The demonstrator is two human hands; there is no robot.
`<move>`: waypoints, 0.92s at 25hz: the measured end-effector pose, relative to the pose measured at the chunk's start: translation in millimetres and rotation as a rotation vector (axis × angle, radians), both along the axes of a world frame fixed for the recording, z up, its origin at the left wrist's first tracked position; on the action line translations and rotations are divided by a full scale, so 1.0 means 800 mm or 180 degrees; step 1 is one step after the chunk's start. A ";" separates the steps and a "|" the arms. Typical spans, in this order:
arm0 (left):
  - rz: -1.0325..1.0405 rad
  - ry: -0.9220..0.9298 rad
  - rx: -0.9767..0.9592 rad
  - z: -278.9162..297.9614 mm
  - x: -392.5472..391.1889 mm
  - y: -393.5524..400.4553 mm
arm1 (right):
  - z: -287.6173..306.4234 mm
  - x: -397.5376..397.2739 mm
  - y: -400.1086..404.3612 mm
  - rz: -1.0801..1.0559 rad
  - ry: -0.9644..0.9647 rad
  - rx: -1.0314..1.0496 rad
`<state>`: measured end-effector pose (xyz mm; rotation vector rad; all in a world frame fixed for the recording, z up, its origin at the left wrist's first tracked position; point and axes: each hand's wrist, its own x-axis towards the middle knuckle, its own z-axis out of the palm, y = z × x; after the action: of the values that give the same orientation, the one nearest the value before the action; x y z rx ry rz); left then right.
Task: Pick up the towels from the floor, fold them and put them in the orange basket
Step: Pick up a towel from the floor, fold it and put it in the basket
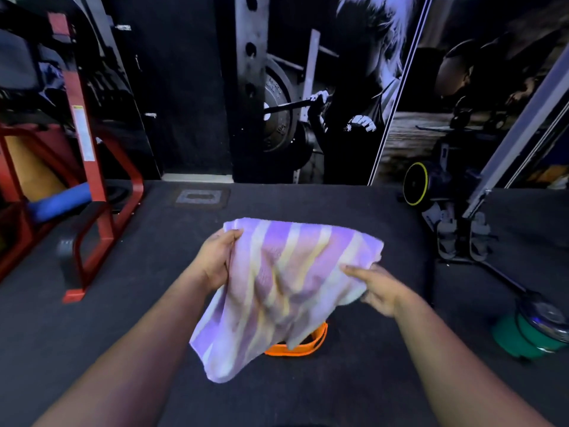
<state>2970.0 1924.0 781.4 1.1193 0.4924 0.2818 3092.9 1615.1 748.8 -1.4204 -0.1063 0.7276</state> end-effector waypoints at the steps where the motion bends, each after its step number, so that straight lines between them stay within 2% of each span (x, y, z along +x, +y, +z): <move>1: 0.0041 -0.0055 0.0150 0.008 0.002 0.000 | -0.011 -0.003 0.005 -0.0103 -0.0047 -0.0286; 3: 0.0301 -0.0096 0.0393 0.022 0.007 0.013 | -0.013 0.001 0.012 -0.0498 -0.0165 -0.0294; 5: 0.0501 -0.0145 0.0511 0.022 0.008 0.035 | -0.003 0.017 0.011 -0.0775 -0.0150 0.0391; 6: 0.0506 -0.0020 0.0595 0.015 0.007 0.043 | 0.000 0.021 0.010 -0.0694 -0.0124 0.0697; 7: 0.0403 0.0304 0.0819 0.006 0.004 0.046 | 0.002 0.020 0.009 -0.0466 -0.0133 0.0647; 9: 0.0023 0.1142 0.1546 -0.021 -0.003 0.046 | -0.012 0.006 0.010 0.0272 -0.0391 -0.0305; 10: -0.0010 0.1273 0.1676 -0.031 -0.003 0.044 | -0.023 0.002 0.011 0.0401 -0.0550 -0.0598; 11: 0.0065 0.1182 0.1586 -0.030 -0.004 0.037 | -0.028 0.002 0.013 0.0224 -0.0567 -0.0602; 13: 0.0316 0.0629 0.0720 -0.018 -0.001 0.031 | -0.021 0.006 0.017 -0.0510 -0.0298 -0.0152; 15: -0.0033 0.0342 0.0343 -0.014 -0.004 0.026 | -0.020 0.018 0.019 -0.0733 0.0004 0.0148; 17: -0.0680 0.0688 0.1023 -0.026 -0.010 0.033 | -0.023 0.025 0.018 -0.0395 -0.0068 -0.0170; 18: -0.0745 0.0947 0.1522 -0.035 -0.011 0.041 | -0.028 0.027 0.015 -0.0163 -0.0192 -0.0466; 20: -0.0390 0.1361 0.1965 -0.048 -0.004 0.057 | -0.029 0.034 0.009 -0.0016 -0.0478 -0.0808; 23: 0.0365 0.1384 0.1794 -0.052 0.001 0.055 | -0.010 0.030 0.014 -0.0416 -0.0972 -0.0947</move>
<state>2971.0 1968.0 740.2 1.7191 0.8987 0.2853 3116.8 1626.6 740.6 -1.8001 -0.1452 0.4255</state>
